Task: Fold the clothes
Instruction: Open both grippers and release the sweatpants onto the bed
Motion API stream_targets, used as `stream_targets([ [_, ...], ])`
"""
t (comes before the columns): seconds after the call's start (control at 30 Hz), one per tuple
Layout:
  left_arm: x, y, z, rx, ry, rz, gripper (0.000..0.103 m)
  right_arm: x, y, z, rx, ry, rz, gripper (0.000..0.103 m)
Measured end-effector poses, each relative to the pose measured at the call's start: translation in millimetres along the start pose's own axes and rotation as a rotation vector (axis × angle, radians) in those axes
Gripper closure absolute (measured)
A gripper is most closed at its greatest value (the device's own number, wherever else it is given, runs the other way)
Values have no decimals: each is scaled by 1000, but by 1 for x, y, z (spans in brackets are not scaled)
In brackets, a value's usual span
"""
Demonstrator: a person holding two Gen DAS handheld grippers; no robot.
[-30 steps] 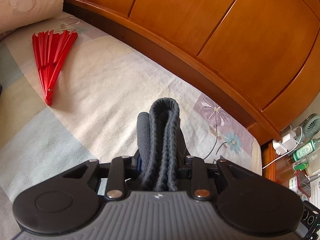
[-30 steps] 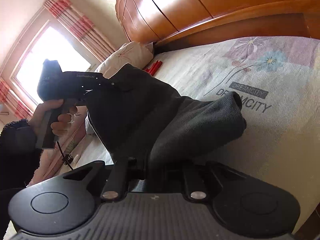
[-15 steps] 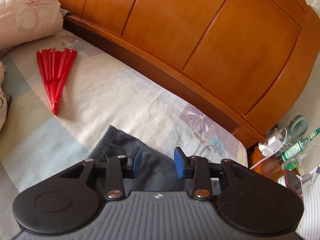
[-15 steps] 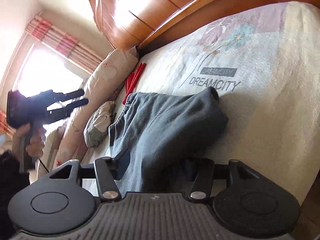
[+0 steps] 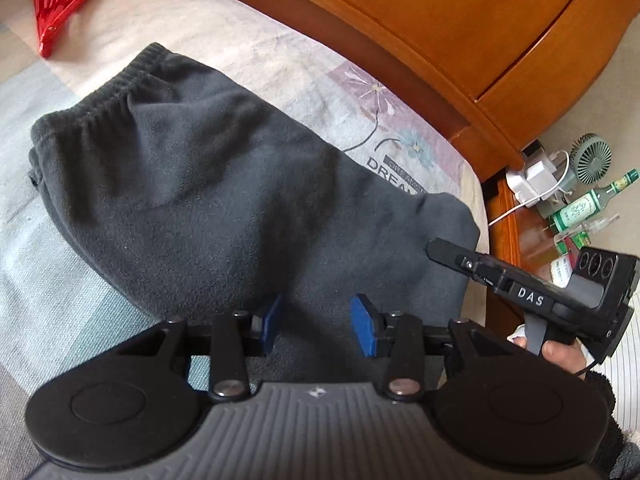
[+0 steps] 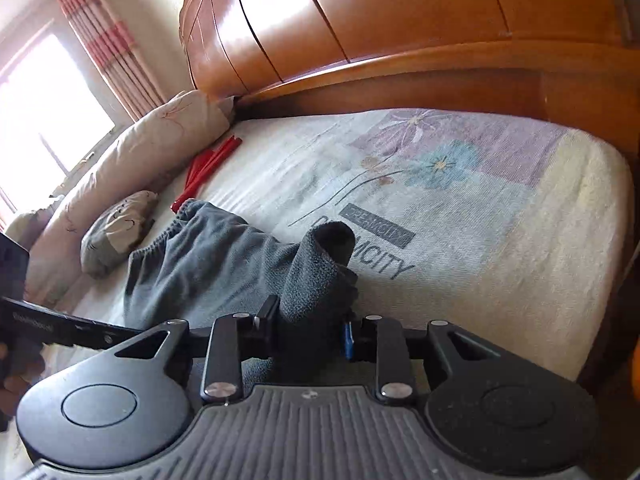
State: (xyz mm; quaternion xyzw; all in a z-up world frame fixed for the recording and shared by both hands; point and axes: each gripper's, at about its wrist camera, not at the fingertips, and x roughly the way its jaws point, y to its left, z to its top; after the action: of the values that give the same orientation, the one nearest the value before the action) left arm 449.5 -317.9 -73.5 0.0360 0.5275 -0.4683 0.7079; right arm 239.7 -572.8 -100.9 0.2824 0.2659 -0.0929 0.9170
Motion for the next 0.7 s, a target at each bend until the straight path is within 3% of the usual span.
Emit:
stream_targets([
  [0.07, -11, -2, 2, 24, -36, 32, 59, -11, 7, -3, -38, -38, -50, 60],
  [0.17, -19, -4, 5, 39, -78, 64, 48, -24, 28, -5, -136, -107, -108, 57],
  [0.3, -7, -3, 3, 31, -71, 70, 42, -30, 47, -3, -222, -147, -121, 50],
  [0.43, -2, -4, 2, 29, -70, 73, 38, -34, 54, 4, -238, -151, -137, 50],
  [0.53, -3, -3, 3, 19, -71, 64, 38, -45, 60, 9, -237, -183, -126, 49],
  [0.7, -11, -3, 6, -9, -116, 60, 38, -42, 76, 6, -297, -142, -43, 41],
])
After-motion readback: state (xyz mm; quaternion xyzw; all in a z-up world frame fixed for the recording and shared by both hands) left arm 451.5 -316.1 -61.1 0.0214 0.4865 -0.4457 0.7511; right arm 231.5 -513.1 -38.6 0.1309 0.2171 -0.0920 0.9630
